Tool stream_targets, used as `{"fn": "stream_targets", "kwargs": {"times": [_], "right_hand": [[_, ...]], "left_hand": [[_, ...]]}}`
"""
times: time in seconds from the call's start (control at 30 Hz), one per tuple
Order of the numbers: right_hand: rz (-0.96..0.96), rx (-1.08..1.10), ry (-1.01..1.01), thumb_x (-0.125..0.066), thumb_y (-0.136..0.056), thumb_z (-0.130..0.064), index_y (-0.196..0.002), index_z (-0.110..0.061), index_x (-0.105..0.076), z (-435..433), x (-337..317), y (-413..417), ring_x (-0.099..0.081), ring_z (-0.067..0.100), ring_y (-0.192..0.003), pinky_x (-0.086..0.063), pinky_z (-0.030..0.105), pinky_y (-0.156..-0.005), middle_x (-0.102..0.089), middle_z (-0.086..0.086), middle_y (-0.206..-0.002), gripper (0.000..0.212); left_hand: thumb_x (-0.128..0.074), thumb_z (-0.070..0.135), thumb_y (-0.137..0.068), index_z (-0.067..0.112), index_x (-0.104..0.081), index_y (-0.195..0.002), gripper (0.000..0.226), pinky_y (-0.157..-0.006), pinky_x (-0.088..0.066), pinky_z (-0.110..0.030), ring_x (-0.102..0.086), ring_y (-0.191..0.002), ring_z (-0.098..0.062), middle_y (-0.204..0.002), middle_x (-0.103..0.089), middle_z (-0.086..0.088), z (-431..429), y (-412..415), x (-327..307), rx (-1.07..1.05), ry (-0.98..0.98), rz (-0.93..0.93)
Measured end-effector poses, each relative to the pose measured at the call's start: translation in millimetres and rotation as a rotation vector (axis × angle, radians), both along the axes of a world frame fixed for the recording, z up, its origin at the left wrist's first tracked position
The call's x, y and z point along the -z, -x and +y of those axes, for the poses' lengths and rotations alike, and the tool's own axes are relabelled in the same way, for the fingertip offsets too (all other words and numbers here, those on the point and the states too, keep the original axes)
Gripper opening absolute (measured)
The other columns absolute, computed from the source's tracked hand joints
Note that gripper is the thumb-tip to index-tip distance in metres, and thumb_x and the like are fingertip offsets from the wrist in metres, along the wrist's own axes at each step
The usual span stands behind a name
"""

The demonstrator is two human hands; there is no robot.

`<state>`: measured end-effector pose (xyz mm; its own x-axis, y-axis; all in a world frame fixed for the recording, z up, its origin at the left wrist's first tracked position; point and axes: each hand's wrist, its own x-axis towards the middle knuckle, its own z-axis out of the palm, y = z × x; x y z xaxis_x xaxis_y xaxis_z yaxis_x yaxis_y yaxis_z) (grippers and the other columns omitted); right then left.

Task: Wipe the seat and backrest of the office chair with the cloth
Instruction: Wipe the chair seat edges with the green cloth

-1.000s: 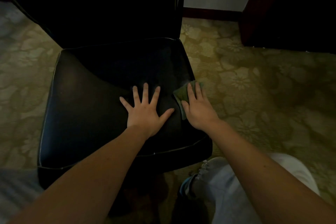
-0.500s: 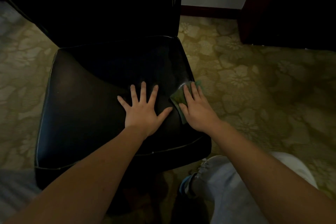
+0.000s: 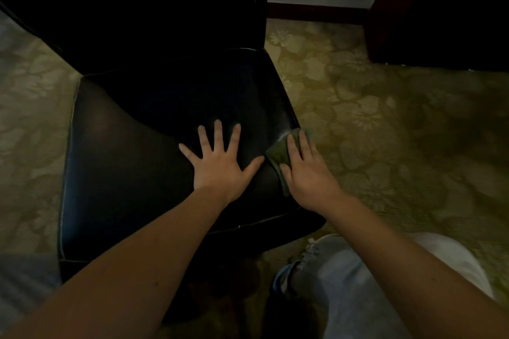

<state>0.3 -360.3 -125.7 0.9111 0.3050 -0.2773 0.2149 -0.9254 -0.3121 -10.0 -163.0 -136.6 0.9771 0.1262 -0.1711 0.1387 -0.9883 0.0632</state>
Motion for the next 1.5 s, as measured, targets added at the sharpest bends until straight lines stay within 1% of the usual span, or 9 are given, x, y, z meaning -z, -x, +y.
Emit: {"fn": "stream_targets", "kwargs": {"times": [0.3, 0.5, 0.63, 0.8, 0.97, 1.1, 1.23, 1.37, 1.5], "right_hand": [[-0.049, 0.018, 0.028, -0.024, -0.107, -0.042, -0.157, -0.011, 0.007, 16.3, 2.0, -25.3, 0.009, 0.032, -0.152, -0.003, 0.046, -0.124, 0.011, 0.014, -0.165, 0.067], [-0.036, 0.055, 0.008, -0.025, -0.107, -0.04, -0.157, -0.009, 0.006, 9.0, -0.2, -3.4, 0.006, 0.032, -0.152, -0.005, 0.046, -0.124, 0.01, 0.016, -0.165, 0.067], [-0.051, 0.091, 0.026, -0.025, -0.107, -0.039, -0.157, -0.008, 0.006, 12.9, 1.7, 16.5, 0.005, 0.033, -0.152, -0.002, 0.045, -0.124, 0.009, 0.017, -0.165, 0.067], [-0.032, 0.126, 0.035, -0.025, -0.106, -0.039, -0.157, -0.007, 0.007, 27.1, 0.3, -1.5, 0.008, 0.035, -0.152, 0.002, 0.046, -0.122, 0.01, 0.018, -0.164, 0.068], [-0.044, 0.069, -0.003, -0.024, -0.107, -0.04, -0.157, -0.008, 0.005, 14.5, 1.3, -18.0, 0.007, 0.032, -0.152, 0.001, 0.043, -0.122, 0.009, 0.016, -0.165, 0.066], [-0.047, 0.067, -0.05, -0.026, -0.107, -0.038, -0.158, -0.01, 0.004, -1.2, 2.1, 2.8, 0.007, 0.03, -0.152, -0.001, 0.043, -0.124, 0.009, 0.014, -0.165, 0.066], [-0.04, 0.106, -0.021, -0.025, -0.107, -0.037, -0.157, -0.01, 0.005, 4.5, 5.2, 6.5, 0.008, 0.031, -0.152, 0.002, 0.043, -0.124, 0.01, 0.015, -0.165, 0.065], [-0.059, 0.108, -0.007, -0.025, -0.107, -0.038, -0.158, -0.008, 0.002, 12.4, 5.3, -13.3, 0.005, 0.034, -0.152, 0.001, 0.044, -0.122, 0.007, 0.017, -0.165, 0.065], [-0.062, 0.092, -0.033, -0.026, -0.107, -0.038, -0.158, -0.009, 0.002, 5.0, 4.6, -17.1, 0.005, 0.032, -0.152, 0.0, 0.042, -0.123, 0.008, 0.016, -0.165, 0.065]], "left_hand": [[0.004, 0.088, -0.077, 0.038, 0.014, -0.157, 0.095, -0.111, 0.001, -0.078, 0.015, -0.152, -0.04, -0.168, 0.016, -0.005, -4.8, -4.8, -1.1, -0.026, 0.015, 0.022], [0.009, 0.087, -0.073, 0.038, 0.014, -0.157, 0.098, -0.111, 0.0, -0.078, 0.014, -0.153, -0.039, -0.168, 0.015, -0.004, -6.2, -5.1, -0.5, -0.034, 0.009, 0.015], [0.005, 0.086, -0.077, 0.037, 0.014, -0.157, 0.095, -0.111, 0.001, -0.078, 0.014, -0.152, -0.04, -0.168, 0.015, -0.005, -3.1, -3.7, 0.8, -0.012, 0.002, 0.014], [-0.002, 0.086, -0.082, 0.038, 0.014, -0.158, 0.092, -0.111, 0.0, -0.078, 0.013, -0.153, -0.04, -0.168, 0.015, -0.005, -5.0, -3.5, -0.4, -0.019, -0.01, 0.019], [-0.001, 0.087, -0.082, 0.037, 0.015, -0.157, 0.091, -0.111, 0.001, -0.078, 0.015, -0.152, -0.04, -0.167, 0.019, -0.004, -11.8, -9.9, -1.3, -0.062, -0.006, 0.047], [0.001, 0.085, -0.083, 0.036, 0.018, -0.157, 0.091, -0.111, -0.002, -0.078, 0.017, -0.151, -0.042, -0.167, 0.02, -0.005, -15.5, -12.8, -1.2, -0.083, -0.015, 0.06], [0.002, 0.085, -0.083, 0.036, 0.019, -0.156, 0.09, -0.111, -0.001, -0.078, 0.016, -0.151, -0.042, -0.167, 0.02, -0.006, -13.6, -11.2, -1.5, -0.068, -0.016, 0.053], [0.001, 0.085, -0.083, 0.036, 0.019, -0.157, 0.09, -0.111, -0.001, -0.078, 0.017, -0.151, -0.042, -0.167, 0.021, -0.006, -15.5, -13.0, -1.3, -0.078, -0.019, 0.063], [-0.001, 0.085, -0.085, 0.035, 0.016, -0.157, 0.09, -0.11, -0.001, -0.079, 0.016, -0.151, -0.043, -0.167, 0.018, -0.007, -18.1, -15.9, -0.9, -0.093, -0.005, 0.047]]}}
